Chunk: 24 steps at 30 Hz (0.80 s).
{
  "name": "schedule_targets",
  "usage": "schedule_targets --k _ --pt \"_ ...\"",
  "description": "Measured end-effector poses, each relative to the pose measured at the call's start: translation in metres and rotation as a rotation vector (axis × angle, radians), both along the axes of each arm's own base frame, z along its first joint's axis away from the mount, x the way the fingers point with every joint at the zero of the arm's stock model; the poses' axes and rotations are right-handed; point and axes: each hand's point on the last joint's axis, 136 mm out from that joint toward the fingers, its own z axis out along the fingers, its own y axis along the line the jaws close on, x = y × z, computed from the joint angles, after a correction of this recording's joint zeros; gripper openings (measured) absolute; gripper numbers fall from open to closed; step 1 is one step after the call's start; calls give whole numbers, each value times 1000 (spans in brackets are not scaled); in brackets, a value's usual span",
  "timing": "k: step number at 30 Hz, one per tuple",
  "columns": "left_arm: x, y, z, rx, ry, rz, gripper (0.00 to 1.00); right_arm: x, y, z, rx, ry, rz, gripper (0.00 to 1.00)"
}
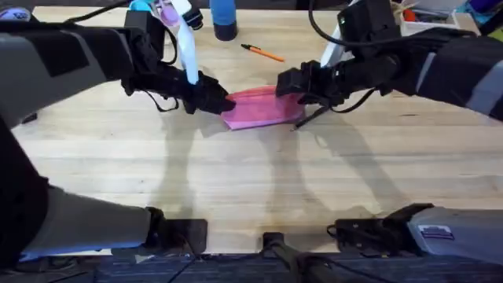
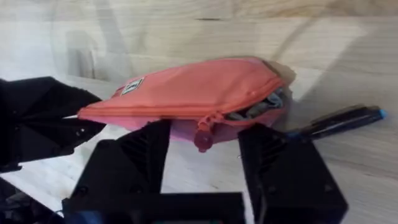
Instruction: Unzip the bag, pick up the pens from the table one at a time and place them inside, then zip the bag closed.
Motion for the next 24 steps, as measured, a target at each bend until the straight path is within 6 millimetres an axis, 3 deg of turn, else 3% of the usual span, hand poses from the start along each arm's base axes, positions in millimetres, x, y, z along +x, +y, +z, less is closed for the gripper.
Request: schedule_targets --k 6,11,15,24 --pt "0 0 0 1 0 0 42 2 -4 -2 -21 -2 -13 395" --pt "0 0 0 1 0 1 42 2 -5 -3 -29 -4 -17 309" --pt "0 1 0 3 1 2 42 3 -6 -3 -36 -6 -22 177" --pt "0 1 -1 3 3 2 42 -3 -9 1 -41 0 -23 152"
